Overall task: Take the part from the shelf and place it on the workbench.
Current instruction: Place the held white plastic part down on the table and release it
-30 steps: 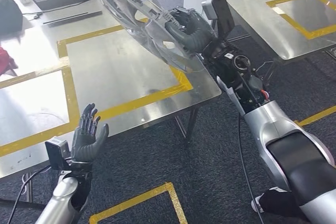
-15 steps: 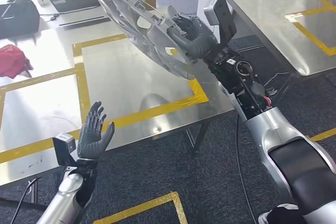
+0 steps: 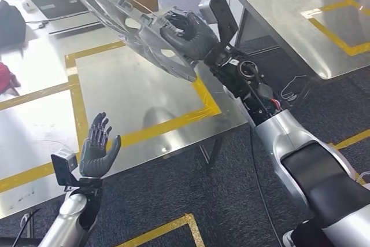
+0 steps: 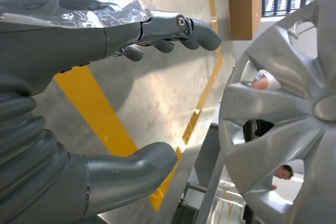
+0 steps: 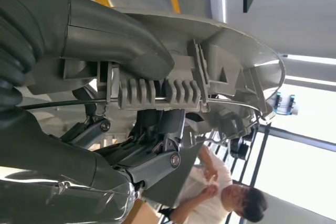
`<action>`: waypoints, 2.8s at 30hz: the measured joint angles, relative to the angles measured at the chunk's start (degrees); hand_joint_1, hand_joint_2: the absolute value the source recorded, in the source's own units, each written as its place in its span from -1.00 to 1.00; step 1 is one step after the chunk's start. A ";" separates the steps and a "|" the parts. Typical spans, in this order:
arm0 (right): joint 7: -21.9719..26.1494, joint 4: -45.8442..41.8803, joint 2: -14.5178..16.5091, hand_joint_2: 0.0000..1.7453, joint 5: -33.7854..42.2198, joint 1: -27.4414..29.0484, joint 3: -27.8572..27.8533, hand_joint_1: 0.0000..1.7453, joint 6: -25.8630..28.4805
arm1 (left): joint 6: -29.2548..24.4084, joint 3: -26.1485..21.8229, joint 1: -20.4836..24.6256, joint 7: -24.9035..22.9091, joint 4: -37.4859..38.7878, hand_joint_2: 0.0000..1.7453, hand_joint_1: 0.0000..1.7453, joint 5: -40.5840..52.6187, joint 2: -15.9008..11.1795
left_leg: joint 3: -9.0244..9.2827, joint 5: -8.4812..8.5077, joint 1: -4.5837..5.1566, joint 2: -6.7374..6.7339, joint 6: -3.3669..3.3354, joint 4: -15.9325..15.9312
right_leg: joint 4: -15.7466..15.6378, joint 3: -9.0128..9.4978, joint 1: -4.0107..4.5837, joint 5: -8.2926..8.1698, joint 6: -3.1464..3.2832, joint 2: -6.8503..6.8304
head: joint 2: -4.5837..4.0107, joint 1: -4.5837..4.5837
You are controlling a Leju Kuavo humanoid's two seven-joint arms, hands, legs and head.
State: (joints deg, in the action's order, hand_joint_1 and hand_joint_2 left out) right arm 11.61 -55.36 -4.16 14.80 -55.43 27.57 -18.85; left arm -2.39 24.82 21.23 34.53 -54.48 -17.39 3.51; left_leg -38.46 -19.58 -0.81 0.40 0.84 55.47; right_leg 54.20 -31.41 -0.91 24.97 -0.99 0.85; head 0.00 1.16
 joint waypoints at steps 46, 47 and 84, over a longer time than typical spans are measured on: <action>10.91 25.82 13.71 1.00 -15.14 -8.94 8.05 1.00 9.63 | 1.78 0.96 2.56 2.86 5.24 1.00 -1.00 0.09 1.51 | 0.58 -0.52 -0.11 0.64 -0.90 -1.03 | -0.86 0.68 0.33 0.30 -0.77 -0.47 | 0.00 1.09; 11.08 26.13 13.86 1.00 -16.22 -8.94 8.22 1.00 10.59 | 1.82 0.97 2.58 2.95 5.27 1.00 -1.00 0.03 1.56 | 0.58 -0.52 -0.11 0.64 -0.90 -1.03 | -0.86 0.68 0.33 0.30 -0.77 -0.47 | 0.00 1.08; 5.90 34.97 16.44 1.00 -32.00 -2.59 14.37 1.00 16.22 | 1.98 1.95 3.53 4.16 7.52 1.00 -1.00 -1.99 2.81 | 0.73 -0.52 -0.12 0.53 -0.89 -1.04 | -0.87 0.72 0.32 0.37 -0.66 -0.42 | 0.00 0.95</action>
State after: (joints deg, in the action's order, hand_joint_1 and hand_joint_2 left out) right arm 17.50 -20.40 12.27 -17.20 -58.02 41.93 -2.62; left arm -0.42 26.76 24.76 38.69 -46.96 -19.38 6.33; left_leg -37.73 -20.11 -0.94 0.93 -0.05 54.43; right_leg 53.33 -30.69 -0.59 25.34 -1.65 0.43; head 0.00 2.10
